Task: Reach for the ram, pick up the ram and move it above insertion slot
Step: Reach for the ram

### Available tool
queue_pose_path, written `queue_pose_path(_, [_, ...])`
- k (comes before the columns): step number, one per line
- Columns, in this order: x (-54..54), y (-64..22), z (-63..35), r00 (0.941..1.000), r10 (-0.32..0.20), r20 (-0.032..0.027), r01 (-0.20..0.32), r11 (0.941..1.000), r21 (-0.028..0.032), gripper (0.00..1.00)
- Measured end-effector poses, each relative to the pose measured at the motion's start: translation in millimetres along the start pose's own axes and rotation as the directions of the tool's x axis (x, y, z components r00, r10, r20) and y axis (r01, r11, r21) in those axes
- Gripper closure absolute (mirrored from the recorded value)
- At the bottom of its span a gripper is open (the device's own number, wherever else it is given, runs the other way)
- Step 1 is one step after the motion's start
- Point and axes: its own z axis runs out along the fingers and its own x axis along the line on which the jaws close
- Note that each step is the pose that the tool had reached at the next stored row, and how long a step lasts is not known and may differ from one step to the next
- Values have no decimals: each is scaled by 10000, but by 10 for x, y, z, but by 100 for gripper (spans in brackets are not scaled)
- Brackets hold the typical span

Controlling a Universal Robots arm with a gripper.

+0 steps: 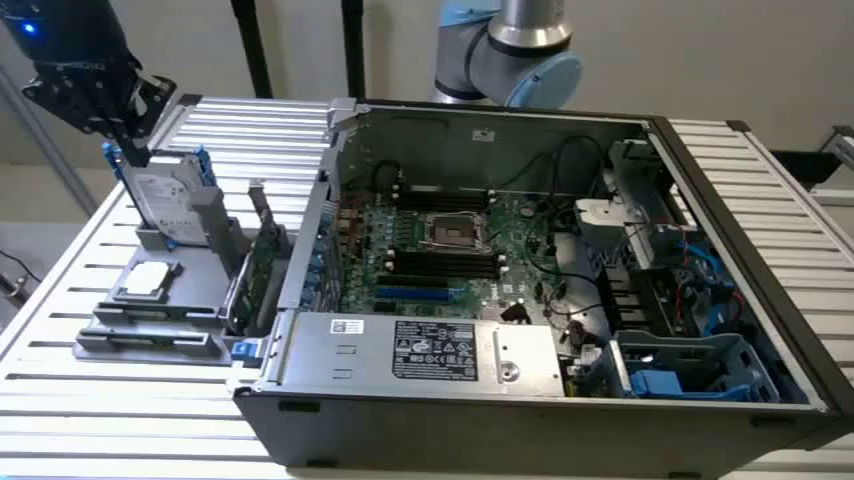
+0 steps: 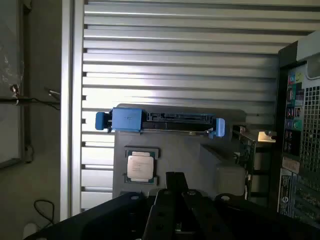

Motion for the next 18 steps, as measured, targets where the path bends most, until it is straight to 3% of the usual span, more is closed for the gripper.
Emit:
queue_pose_path(15, [0,0,0,10000,0,0,0,10000,0,89])
queue_pose_path(18, [1,-72,-3,10000,0,-1,0,10000,1,89])
